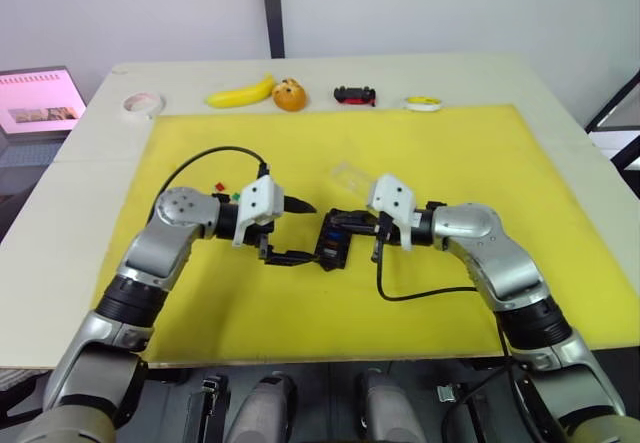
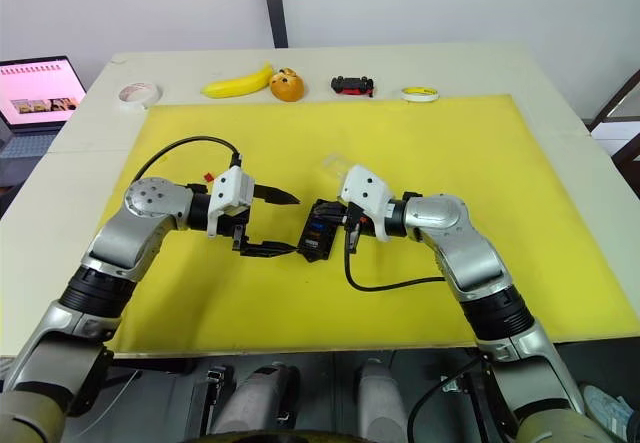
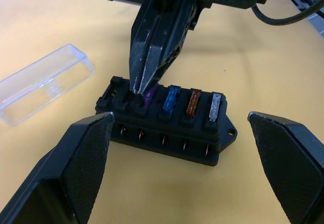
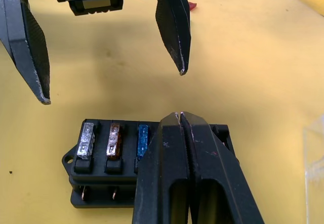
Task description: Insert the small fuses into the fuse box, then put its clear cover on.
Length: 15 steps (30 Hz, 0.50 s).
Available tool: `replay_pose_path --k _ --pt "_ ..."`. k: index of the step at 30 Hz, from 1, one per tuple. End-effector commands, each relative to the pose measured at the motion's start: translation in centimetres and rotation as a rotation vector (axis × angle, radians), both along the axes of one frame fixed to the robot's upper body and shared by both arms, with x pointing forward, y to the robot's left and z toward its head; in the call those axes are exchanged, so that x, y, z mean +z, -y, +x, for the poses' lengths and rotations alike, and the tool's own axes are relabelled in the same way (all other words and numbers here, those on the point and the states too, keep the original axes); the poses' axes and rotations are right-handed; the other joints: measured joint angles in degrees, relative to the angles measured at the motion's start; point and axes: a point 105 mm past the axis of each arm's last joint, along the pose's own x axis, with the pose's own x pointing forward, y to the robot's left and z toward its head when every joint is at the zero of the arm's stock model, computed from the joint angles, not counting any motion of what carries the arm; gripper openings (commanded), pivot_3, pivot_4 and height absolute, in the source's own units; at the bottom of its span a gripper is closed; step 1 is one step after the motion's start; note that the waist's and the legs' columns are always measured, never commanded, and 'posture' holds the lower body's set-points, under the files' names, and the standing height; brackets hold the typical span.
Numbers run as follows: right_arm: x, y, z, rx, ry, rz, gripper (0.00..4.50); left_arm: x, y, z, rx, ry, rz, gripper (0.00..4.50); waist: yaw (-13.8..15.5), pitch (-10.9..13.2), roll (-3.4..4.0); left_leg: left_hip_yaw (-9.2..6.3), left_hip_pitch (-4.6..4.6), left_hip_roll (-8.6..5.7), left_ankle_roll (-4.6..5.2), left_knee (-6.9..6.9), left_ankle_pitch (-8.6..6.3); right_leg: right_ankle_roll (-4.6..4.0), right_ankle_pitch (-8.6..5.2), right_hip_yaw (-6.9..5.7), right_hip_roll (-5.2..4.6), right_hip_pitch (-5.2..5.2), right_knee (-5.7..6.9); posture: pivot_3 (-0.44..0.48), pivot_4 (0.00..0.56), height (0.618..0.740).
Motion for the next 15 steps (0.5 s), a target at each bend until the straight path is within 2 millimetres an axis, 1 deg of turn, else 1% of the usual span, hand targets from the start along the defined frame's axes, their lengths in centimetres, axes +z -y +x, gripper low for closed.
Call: replay_pose_path --k 1,6,12,15 --pt "0.7 -0.5 0.3 0.008 0.039 -0.003 0.04 1.2 -0.1 0.1 -0.002 0.047 -0.004 4.5 -0.01 0.0 0.0 0.0 0.0 0.0 0.0 0.0 0.0 0.0 0.0 0.0 0.0 0.0 0.0 0.0 0.15 0.74" --pt "0.9 -0.7 0.5 0.001 0.044 0.001 0.04 1.2 -0.1 0.1 -0.002 0.047 -0.005 4.5 -0.02 0.0 0.0 0.0 0.0 0.0 0.0 0.0 0.0 0.0 0.0 0.0 0.0 0.0 0.0 0.0 0.15 0.74" --pt "1.1 -1.1 0.1 0.021 0.046 0.015 0.04 1.3 -0.2 0.3 0.003 0.049 -0.005 4.5 -0.03 0.0 0.0 0.0 0.0 0.0 0.0 0.0 0.0 0.0 0.0 0.0 0.0 0.0 0.0 0.0 0.15 0.74" --pt "2.8 -1.4 0.0 0.035 0.097 0.074 0.04 1.3 -0.2 0.3 0.004 0.05 -0.005 4.5 -0.04 0.0 0.0 -0.01 0.0 0.0 0.0 0.0 0.0 0.0 0.0 0.0 0.0 0.0 0.0 0.0 0.15 0.74"
